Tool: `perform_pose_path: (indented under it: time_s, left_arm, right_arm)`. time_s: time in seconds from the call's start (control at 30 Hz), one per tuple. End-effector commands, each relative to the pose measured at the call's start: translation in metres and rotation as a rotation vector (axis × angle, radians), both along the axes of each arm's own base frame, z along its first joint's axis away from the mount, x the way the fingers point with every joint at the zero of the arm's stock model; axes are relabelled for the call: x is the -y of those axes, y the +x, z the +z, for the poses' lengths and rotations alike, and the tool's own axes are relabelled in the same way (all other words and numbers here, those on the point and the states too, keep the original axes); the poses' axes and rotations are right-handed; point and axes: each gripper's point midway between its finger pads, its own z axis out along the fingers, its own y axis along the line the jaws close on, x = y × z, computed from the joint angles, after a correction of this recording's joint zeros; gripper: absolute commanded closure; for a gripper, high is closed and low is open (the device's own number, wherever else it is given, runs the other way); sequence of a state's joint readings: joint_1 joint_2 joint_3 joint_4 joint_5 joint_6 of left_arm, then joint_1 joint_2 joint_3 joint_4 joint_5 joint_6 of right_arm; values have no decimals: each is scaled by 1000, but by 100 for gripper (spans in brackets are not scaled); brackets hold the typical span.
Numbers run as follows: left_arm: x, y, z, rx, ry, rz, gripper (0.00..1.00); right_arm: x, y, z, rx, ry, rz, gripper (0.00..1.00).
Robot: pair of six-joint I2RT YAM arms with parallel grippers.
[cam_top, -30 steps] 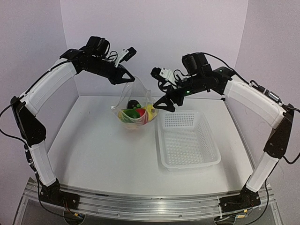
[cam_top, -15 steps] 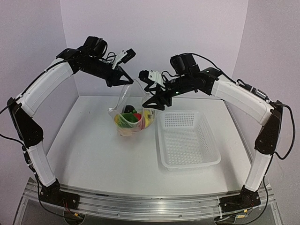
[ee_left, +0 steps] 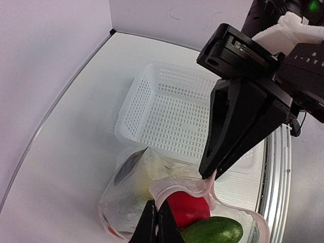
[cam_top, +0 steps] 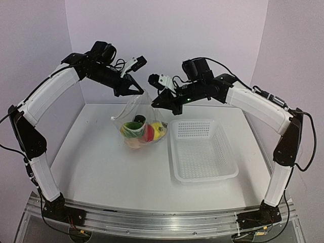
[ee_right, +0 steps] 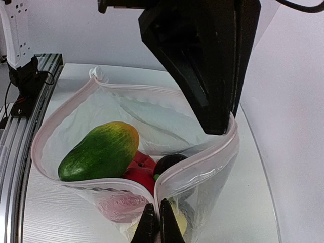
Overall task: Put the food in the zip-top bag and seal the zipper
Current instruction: Zip the zipper food storage bag at the center of the board.
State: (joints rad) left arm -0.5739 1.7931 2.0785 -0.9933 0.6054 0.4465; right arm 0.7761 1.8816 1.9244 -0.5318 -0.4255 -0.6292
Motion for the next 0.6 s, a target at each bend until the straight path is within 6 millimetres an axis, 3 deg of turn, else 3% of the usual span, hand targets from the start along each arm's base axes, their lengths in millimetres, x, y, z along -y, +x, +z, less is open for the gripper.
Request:
perform_pose_path:
  time_s: [0.0, 0.17, 0.33, 0.47, 0.57]
  left_arm:
    - [-2, -15, 39, 76, -77, -40, 100]
    - [-6, -9, 36, 85, -62, -1, 100]
    - [-10, -4, 28, 87, -42, 39, 96]
    - [-11, 1, 27, 90, -37, 66, 67]
    - [-11, -5, 42, 87, -64, 51, 35]
  right_arm:
    - [-6, 2, 14, -29, 50, -33, 100]
    - [0, 14, 15, -118, 67, -155, 100]
    - [6, 25, 0, -206, 62, -257, 100]
    - [10, 32, -11, -260, 58, -328, 100]
    - [12, 37, -13, -281, 67, -372, 100]
